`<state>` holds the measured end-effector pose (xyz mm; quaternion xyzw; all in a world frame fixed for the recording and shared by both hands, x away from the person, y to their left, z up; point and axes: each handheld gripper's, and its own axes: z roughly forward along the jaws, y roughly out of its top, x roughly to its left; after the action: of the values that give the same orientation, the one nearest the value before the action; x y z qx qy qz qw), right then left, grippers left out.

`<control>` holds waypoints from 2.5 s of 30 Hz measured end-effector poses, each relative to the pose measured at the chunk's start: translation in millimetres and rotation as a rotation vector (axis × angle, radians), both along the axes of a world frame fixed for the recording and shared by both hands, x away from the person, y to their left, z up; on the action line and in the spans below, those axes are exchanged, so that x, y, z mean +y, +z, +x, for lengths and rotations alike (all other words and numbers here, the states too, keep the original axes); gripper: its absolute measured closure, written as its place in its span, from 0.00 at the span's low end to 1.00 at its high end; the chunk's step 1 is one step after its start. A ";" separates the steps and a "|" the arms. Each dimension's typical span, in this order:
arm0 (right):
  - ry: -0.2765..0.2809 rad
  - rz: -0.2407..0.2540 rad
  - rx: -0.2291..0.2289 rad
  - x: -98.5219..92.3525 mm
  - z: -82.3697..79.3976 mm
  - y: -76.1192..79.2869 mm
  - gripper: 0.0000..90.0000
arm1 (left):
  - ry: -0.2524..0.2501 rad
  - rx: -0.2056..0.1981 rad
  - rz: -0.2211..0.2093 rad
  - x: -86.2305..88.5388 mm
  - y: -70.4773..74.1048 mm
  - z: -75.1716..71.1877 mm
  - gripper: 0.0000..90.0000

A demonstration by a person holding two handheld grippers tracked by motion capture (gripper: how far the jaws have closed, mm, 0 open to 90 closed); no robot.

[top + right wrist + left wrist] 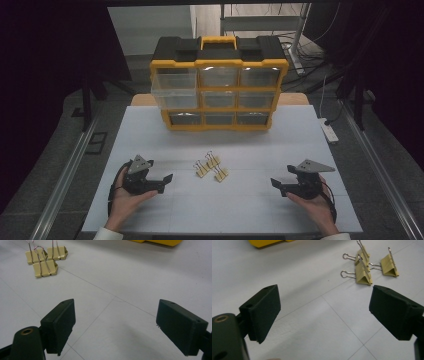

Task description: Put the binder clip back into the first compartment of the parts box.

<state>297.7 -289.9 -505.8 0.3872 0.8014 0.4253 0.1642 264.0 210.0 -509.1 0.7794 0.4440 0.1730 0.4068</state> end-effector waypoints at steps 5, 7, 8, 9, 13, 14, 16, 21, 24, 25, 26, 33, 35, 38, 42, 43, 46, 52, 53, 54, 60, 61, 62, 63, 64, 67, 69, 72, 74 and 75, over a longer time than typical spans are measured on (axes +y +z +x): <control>-0.002 0.006 0.006 -1.9 1.1 -0.9 0.18 | -0.020 0.007 -0.003 -3.5 3.3 2.0 0.14; 0.000 0.005 0.003 -2.0 0.3 -0.8 0.18 | -0.032 0.014 -0.004 -6.7 5.2 3.6 0.14; 0.002 0.008 0.002 -1.8 -0.3 -0.3 0.18 | -0.034 0.015 0.001 -7.2 6.3 4.1 0.14; 0.002 0.009 -0.002 -1.7 -0.7 0.0 0.18 | -0.036 0.015 -0.003 -8.0 7.4 4.5 0.14; -0.001 0.003 -0.004 -1.3 0.6 -0.6 0.18 | -0.061 0.007 0.001 -10.9 14.4 7.3 0.15; -0.002 0.002 -0.004 -1.1 1.2 -0.8 0.18 | -0.064 0.003 -0.002 -12.4 16.3 8.8 0.15; 0.001 0.001 -0.006 -1.1 2.0 -0.9 0.18 | -0.069 0.003 0.000 -14.6 19.1 10.9 0.15; -0.004 0.007 -0.007 -2.9 2.2 -1.0 0.18 | -0.081 0.002 0.007 -18.9 26.4 17.2 0.14; -0.006 0.008 -0.004 -3.6 1.6 -1.5 0.18 | -0.078 0.009 0.003 -18.8 27.7 19.9 0.14; -0.006 0.008 -0.004 -3.6 1.6 -1.5 0.18 | -0.080 0.012 0.005 -18.9 28.7 20.9 0.14; -0.007 0.009 -0.003 -3.7 1.8 -1.5 0.18 | -0.080 0.012 0.008 -19.5 29.6 21.9 0.14; -0.008 0.003 -0.004 -4.0 0.9 -1.8 0.18 | -0.116 0.040 0.033 -30.1 35.2 30.4 0.15; -0.012 -0.001 -0.004 -3.9 1.0 -1.9 0.18 | -0.133 0.045 0.041 -34.8 36.9 33.9 0.15; -0.013 -0.007 -0.002 -4.1 2.1 -2.7 0.18 | -0.146 0.072 0.051 -42.9 38.3 41.6 0.15; -0.010 -0.003 -0.003 -4.1 1.6 -2.6 0.18 | -0.156 0.089 0.063 -51.2 40.9 45.7 0.16; -0.010 -0.004 -0.003 -4.1 1.5 -2.7 0.18 | -0.166 0.086 0.067 -54.7 42.9 46.3 0.16; -0.011 -0.008 -0.005 -4.0 1.3 -2.7 0.18 | -0.184 0.095 0.069 -62.6 45.3 50.1 0.16; -0.008 -0.009 -0.002 -4.1 1.7 -3.3 0.18 | -0.219 0.146 0.076 -74.7 39.4 64.8 0.16; -0.008 -0.009 -0.001 -4.1 1.6 -3.4 0.18 | -0.224 0.152 0.077 -77.4 38.2 67.1 0.16; -0.008 -0.009 0.000 -4.0 1.6 -3.5 0.18 | -0.227 0.158 0.076 -79.0 37.7 68.6 0.16; -0.014 -0.007 0.000 -4.8 1.3 -3.3 0.18 | -0.238 0.205 0.092 -89.0 29.7 82.3 0.17; -0.013 -0.008 -0.001 -5.1 1.2 -3.3 0.18 | -0.238 0.205 0.092 -89.0 29.7 82.3 0.17; -0.013 -0.008 -0.001 -5.1 1.2 -3.3 0.18 | -0.237 0.215 0.097 -90.3 28.0 83.9 0.17; -0.013 -0.009 0.000 -5.1 1.1 -3.4 0.18 | -0.238 0.223 0.100 -91.3 26.9 85.1 0.18; -0.013 -0.009 0.001 -4.8 1.1 -3.4 0.18 | -0.237 0.228 0.104 -91.8 26.0 86.1 0.18; -0.010 -0.012 -0.001 -4.3 0.9 -3.5 0.18 | -0.239 0.247 0.107 -91.8 23.5 88.1 0.20; -0.011 -0.012 0.000 -4.3 0.8 -3.5 0.18 | -0.230 0.254 0.096 -90.7 21.1 89.2 0.21; -0.013 -0.014 0.002 -4.5 0.8 -3.6 0.18 | -0.222 0.272 0.075 -87.8 16.3 92.3 0.25; -0.014 -0.012 0.002 -4.2 0.5 -3.5 0.18 | -0.222 0.284 0.075 -86.9 13.9 93.9 0.27; -0.012 -0.013 0.002 -4.1 0.5 -3.5 0.18 | -0.230 0.297 0.069 -87.0 12.0 94.8 0.29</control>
<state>298.2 -294.0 -509.3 0.3912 0.8020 0.4189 0.1682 358.9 123.1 -497.1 0.8553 0.4010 0.0236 0.3271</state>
